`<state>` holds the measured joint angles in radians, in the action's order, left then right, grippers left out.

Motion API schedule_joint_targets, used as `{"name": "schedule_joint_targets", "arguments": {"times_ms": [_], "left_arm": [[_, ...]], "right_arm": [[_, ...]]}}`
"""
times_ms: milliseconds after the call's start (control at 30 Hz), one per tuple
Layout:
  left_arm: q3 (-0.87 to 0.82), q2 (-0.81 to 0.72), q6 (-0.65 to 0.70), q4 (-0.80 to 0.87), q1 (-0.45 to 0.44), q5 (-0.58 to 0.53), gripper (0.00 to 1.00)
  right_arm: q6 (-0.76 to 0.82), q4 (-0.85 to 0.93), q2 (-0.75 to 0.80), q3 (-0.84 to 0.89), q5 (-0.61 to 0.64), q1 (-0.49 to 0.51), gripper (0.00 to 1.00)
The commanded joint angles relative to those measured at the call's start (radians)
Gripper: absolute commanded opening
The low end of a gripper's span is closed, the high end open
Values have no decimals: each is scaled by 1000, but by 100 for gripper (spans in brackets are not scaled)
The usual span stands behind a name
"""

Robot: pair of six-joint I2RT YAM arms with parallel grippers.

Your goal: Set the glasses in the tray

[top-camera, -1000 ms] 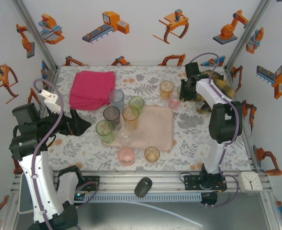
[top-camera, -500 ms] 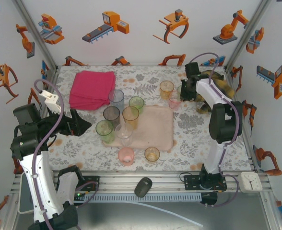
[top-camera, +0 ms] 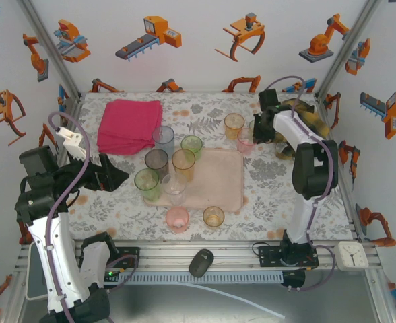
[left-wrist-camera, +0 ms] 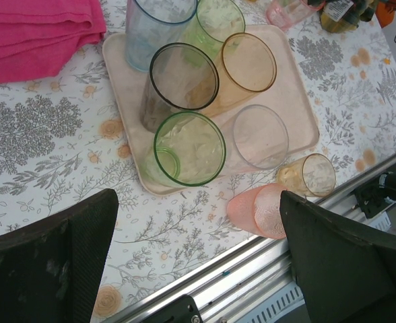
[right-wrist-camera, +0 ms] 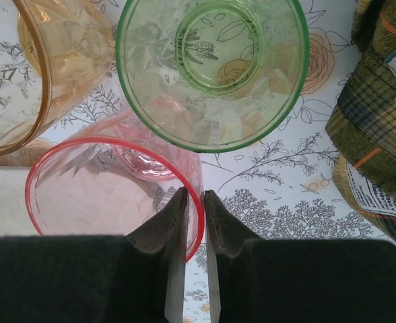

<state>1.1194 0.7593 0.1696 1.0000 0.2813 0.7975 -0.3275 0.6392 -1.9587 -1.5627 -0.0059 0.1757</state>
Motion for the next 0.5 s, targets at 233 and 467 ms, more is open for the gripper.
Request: {"name": "schedule_joint_targets", "arguments": {"times_ms": [233, 467], "left_arm": [[-1, -10, -13, -15, -3, 32, 97], [13, -10, -18, -15, -3, 36, 97]], "right_arm": [[24, 29, 16, 3, 21, -7, 6], [22, 40, 55, 2, 5, -7, 1]]}}
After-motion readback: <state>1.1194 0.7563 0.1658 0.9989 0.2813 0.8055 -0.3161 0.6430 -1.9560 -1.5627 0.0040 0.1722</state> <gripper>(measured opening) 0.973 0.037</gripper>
